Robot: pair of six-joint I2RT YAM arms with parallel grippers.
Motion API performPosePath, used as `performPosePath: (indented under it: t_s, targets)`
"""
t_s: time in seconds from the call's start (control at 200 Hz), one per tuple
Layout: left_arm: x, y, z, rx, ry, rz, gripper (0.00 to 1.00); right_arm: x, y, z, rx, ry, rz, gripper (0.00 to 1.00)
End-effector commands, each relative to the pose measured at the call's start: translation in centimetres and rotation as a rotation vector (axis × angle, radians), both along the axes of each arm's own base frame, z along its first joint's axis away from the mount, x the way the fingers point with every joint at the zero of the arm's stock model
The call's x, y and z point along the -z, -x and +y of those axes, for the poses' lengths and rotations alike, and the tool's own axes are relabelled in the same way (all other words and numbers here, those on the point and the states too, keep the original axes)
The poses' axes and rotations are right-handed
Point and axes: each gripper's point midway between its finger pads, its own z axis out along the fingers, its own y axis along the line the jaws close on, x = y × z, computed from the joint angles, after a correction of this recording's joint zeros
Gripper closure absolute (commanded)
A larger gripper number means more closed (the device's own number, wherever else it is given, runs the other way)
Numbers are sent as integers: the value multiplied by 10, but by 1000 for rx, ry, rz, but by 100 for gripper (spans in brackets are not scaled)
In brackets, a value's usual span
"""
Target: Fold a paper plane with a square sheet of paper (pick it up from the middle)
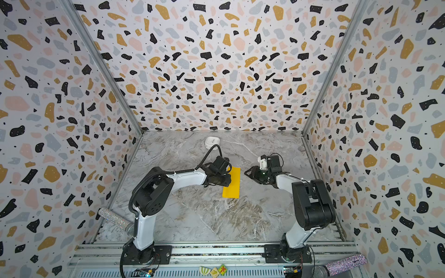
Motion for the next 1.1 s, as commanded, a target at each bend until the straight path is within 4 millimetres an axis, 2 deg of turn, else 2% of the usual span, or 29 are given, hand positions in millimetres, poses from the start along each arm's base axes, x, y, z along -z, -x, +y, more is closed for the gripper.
performPosePath:
  t_s: [0.0,0.325,0.551,0.961,1.091]
  targets:
    - [72,53,52,7,-225,230,55,-3,2,2,-18,0,-13,54]
    - [76,54,54,-8,-237,240,55,-2,8,35,-141,-39,-9,56]
    - [77,54,56,-14,-246,241,54,3,14,59,-217,-59,1,65]
    - [79,55,57,-15,-252,242,55,28,22,61,-252,-27,66,72]
    - [79,55,57,-15,-252,243,55,49,28,53,-243,32,129,75]
